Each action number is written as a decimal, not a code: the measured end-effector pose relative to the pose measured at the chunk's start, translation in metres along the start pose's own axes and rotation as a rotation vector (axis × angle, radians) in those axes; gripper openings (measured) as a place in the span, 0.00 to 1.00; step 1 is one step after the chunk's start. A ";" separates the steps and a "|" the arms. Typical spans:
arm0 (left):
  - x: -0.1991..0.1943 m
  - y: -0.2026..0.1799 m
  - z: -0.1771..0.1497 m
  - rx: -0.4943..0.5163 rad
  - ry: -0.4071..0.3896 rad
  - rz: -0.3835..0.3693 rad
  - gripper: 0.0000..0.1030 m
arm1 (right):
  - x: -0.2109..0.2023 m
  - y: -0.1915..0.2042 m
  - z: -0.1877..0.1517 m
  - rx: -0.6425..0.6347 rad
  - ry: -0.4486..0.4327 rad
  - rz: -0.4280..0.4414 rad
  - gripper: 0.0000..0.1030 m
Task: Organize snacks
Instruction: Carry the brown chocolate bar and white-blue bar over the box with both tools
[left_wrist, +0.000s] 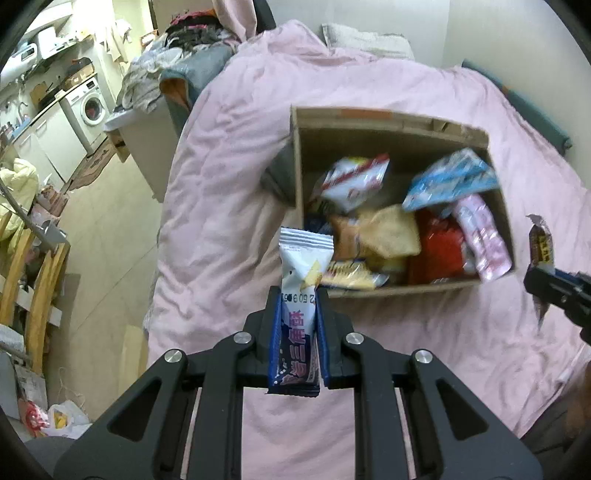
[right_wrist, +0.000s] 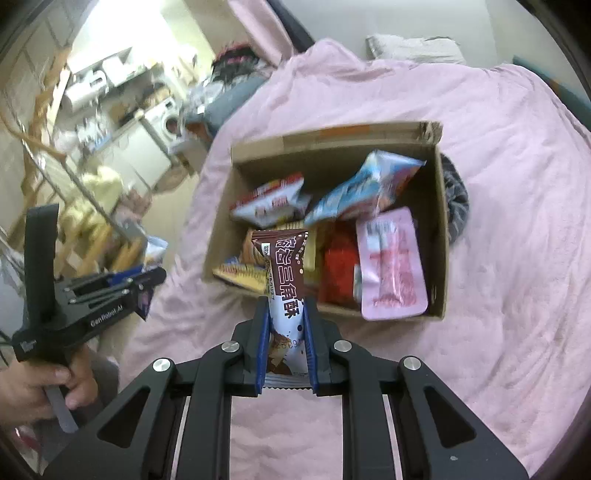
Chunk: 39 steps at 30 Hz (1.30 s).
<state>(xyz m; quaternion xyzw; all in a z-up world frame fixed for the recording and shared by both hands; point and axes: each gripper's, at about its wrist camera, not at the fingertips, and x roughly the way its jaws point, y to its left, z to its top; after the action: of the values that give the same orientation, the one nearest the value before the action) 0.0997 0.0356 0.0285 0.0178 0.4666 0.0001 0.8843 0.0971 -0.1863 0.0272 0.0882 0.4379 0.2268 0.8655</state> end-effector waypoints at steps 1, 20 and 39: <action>-0.003 -0.002 0.003 0.002 -0.012 -0.001 0.14 | -0.001 -0.001 0.002 0.008 -0.013 0.001 0.17; 0.018 -0.044 0.057 0.019 -0.057 -0.042 0.14 | 0.029 -0.037 0.044 0.154 -0.070 0.007 0.17; 0.082 -0.052 0.048 0.063 -0.005 -0.021 0.14 | 0.099 -0.039 0.031 0.161 0.112 -0.056 0.17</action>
<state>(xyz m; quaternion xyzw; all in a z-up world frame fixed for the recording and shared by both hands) 0.1845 -0.0160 -0.0139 0.0408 0.4643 -0.0242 0.8844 0.1851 -0.1730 -0.0391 0.1324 0.5047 0.1710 0.8358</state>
